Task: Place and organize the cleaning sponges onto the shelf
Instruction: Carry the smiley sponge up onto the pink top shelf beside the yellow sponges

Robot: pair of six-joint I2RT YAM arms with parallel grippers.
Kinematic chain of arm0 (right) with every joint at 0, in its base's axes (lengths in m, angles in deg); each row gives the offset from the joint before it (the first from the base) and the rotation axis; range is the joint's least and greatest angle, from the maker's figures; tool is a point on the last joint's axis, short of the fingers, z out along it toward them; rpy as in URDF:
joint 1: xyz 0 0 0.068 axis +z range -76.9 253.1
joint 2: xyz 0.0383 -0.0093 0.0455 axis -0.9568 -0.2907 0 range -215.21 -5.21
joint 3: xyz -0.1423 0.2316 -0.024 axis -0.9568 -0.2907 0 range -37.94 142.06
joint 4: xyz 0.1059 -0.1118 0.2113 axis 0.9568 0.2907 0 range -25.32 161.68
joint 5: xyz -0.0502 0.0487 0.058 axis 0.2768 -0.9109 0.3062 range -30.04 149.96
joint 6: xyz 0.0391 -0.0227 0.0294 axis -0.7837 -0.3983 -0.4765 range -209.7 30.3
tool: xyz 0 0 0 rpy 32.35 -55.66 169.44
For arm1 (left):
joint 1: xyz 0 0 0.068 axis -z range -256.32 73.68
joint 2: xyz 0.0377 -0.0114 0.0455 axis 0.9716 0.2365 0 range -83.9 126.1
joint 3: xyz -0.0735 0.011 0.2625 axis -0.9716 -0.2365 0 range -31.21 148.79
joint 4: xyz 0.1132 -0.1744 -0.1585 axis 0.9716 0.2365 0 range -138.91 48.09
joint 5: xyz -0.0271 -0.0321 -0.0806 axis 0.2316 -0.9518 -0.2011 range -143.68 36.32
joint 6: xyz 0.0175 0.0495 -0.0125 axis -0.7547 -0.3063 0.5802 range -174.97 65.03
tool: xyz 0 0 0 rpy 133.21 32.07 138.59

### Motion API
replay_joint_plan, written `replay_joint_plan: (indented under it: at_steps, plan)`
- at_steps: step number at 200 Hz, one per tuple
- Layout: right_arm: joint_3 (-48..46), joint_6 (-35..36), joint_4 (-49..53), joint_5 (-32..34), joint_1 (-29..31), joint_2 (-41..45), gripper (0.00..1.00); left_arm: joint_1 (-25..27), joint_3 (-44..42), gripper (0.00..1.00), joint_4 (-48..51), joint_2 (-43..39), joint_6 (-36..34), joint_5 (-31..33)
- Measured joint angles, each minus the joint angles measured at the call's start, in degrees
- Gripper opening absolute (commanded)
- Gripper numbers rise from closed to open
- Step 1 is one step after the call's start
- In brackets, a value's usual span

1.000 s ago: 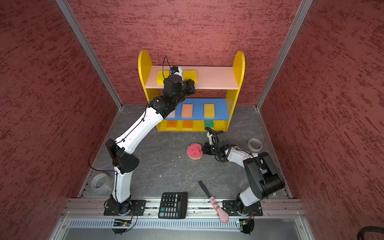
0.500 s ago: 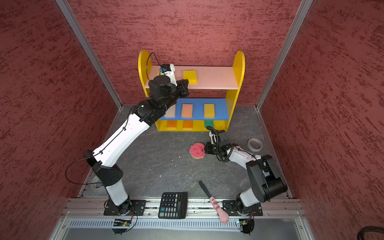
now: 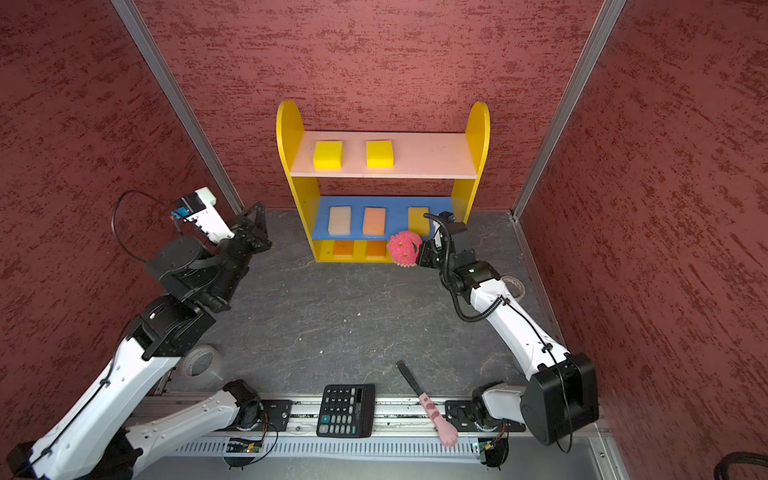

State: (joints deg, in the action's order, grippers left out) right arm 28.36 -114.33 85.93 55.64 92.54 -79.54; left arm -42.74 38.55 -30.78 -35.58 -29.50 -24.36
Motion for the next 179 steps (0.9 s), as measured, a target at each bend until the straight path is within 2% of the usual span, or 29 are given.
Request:
replay_joint_plan:
  at_steps: [35, 66, 110, 150, 162, 179]
  plan:
    - [13.05, 0.7, 5.88, 4.74, -0.04, -0.63, 0.0, -5.84, -8.81, 0.12, 6.25, -8.39, 2.69, 0.81]
    - [27.54, 1.4, 10.56, 7.89, -0.07, -4.7, 0.0, -11.41, -15.1, 0.13, 10.34, -10.97, 4.79, -1.53]
    - [53.75, 2.86, 19.87, 11.8, -0.13, -17.16, 0.0, -24.15, -22.47, 0.13, 12.26, -9.57, 8.79, -14.38]
    - [84.61, 3.89, 30.1, 15.19, -0.96, -34.07, 0.0, -34.82, -25.88, 0.13, 11.02, -6.08, 12.33, -28.17]
    - [88.32, 3.63, 31.5, 15.43, -1.84, -36.48, 0.0, -36.24, -25.97, 0.13, 10.62, -5.07, 12.76, -30.75]
    - [87.82, 2.54, 32.46, 14.95, -3.76, -37.09, 0.0, -37.18, -25.97, 0.13, 9.57, -3.8, 13.31, -33.66]
